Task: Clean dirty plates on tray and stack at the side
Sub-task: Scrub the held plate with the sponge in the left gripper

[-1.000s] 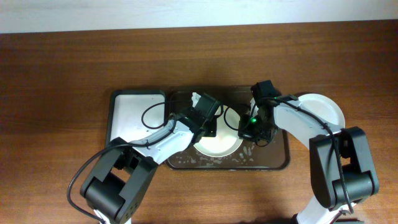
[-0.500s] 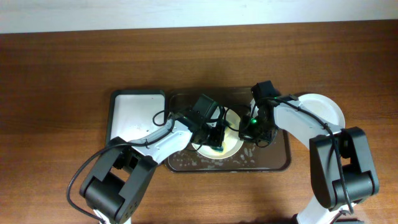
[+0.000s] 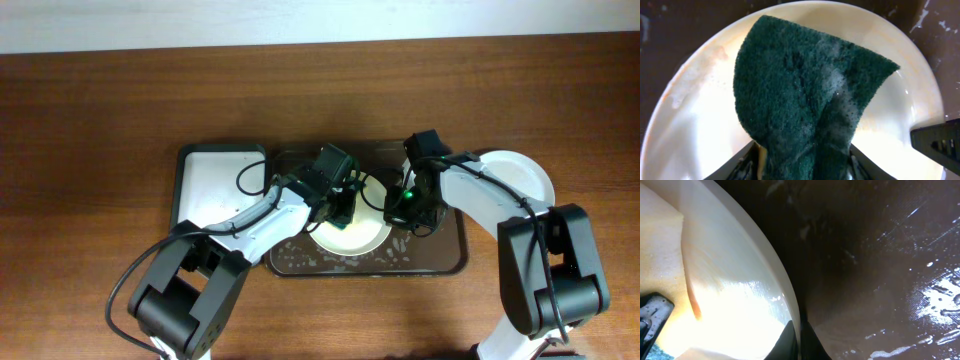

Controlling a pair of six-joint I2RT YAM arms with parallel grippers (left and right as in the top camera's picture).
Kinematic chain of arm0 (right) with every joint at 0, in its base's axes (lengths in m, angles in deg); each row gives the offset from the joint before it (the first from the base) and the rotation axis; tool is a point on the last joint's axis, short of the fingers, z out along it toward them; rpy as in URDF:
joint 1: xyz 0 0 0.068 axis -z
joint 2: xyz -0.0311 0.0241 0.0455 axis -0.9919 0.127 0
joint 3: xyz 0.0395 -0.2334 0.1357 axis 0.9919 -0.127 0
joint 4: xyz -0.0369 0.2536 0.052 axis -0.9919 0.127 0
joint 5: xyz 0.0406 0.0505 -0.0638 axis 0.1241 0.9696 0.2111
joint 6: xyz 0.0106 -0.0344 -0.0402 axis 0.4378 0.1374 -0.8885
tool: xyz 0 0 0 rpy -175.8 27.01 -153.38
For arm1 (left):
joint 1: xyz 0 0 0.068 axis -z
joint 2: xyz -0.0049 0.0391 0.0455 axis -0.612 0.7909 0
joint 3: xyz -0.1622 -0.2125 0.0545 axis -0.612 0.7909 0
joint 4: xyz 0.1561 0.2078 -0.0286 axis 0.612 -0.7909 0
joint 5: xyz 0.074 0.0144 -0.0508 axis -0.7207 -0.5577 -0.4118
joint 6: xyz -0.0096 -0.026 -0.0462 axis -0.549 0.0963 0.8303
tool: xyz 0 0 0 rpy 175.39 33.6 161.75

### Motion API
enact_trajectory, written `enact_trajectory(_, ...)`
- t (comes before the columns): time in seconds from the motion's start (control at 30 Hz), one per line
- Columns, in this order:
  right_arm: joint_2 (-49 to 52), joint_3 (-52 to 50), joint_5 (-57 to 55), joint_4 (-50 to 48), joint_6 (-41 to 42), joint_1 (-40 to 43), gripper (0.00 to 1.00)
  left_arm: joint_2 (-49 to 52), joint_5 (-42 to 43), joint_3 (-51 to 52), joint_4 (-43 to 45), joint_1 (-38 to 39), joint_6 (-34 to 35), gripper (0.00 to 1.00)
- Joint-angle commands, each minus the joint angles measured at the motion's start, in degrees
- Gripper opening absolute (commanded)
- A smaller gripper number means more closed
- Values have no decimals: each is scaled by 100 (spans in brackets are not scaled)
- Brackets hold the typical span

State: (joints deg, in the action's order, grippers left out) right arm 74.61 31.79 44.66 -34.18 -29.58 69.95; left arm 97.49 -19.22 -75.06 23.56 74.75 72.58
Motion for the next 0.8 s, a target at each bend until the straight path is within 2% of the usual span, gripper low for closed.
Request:
enact_trajectory(0.0,118,-116,-118,22,-61,-37,4,-122,-210,-96,-44,-4,-90,52)
enact_trajectory(0.07,118,-116,-118,24,-61,-37,4,-122,-407,-96,59,-4,-90,58)
enact_trajectory(0.27,118,-116,-118,22,-61,-37,4,-120,-664,-96,393,-4,-90,60)
enact_trajectory(0.5,118,-116,-116,26,-61,-37,4,138,-643,-96,581,-4,-90,46)
enact_trajectory(0.53,118,-116,-114,26,-59,-37,4,232,-616,-96,577,2,-87,42)
enact_trajectory(0.57,118,-116,-114,31,-61,-37,4,293,-599,-96,577,7,-87,26)
enact_trajectory(0.63,118,-116,-114,46,-61,-37,4,310,-549,-96,546,9,-87,10)
enact_trajectory(0.7,118,-116,-114,50,-61,-37,4,308,-529,-96,520,11,-87,6)
enact_trajectory(0.73,118,-116,-114,50,-61,-37,4,308,-538,-96,435,11,-90,0)
enact_trajectory(0.77,118,-116,-114,50,-61,-37,4,308,-538,-96,345,11,-90,0)
